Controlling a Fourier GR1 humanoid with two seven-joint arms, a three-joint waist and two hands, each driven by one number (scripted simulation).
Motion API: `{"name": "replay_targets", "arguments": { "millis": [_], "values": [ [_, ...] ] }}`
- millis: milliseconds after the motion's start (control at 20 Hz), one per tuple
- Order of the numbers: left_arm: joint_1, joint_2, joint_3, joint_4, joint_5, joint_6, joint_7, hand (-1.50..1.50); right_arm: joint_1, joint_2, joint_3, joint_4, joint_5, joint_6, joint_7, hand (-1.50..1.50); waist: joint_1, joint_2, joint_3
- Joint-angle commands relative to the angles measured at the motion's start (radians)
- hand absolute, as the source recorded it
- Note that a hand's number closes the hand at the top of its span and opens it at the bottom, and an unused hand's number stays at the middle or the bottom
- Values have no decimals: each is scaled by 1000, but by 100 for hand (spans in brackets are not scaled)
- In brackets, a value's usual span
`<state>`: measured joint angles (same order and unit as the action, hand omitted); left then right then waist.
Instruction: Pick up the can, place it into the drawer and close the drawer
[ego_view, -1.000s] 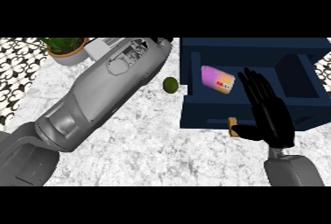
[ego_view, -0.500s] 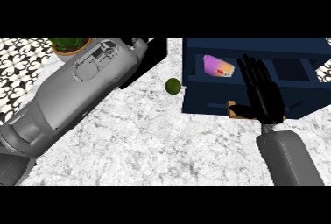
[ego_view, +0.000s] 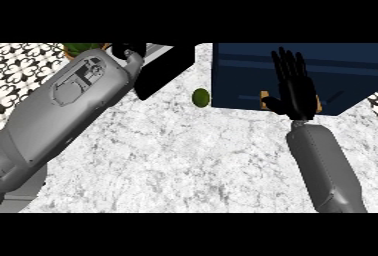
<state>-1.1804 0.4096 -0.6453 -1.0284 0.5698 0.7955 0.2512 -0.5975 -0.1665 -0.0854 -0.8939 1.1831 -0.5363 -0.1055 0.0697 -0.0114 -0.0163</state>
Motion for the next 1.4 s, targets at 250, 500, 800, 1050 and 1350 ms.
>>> {"name": "replay_targets", "arguments": {
  "millis": [250,500,800,1050,1350],
  "values": [
    [158,92,23,-148,-14,-32,0,-150,-238,-9,-88,349,8,-157,-8,-150,16,30,18],
    [188,82,20,-207,-48,3,11,-150,-351,-2,-108,481,24,-207,8,-150,10,32,18],
    [259,139,4,-286,-68,-20,31,-150,-454,-53,-134,569,21,-187,7,-150,36,36,19],
    [297,131,24,-302,-72,-29,12,-150,-512,-51,-160,621,8,-204,6,-150,30,44,19],
    [358,166,53,-361,-75,-48,-12,-150,-583,-42,-168,656,4,-159,3,-150,37,41,18]
  ]
}}
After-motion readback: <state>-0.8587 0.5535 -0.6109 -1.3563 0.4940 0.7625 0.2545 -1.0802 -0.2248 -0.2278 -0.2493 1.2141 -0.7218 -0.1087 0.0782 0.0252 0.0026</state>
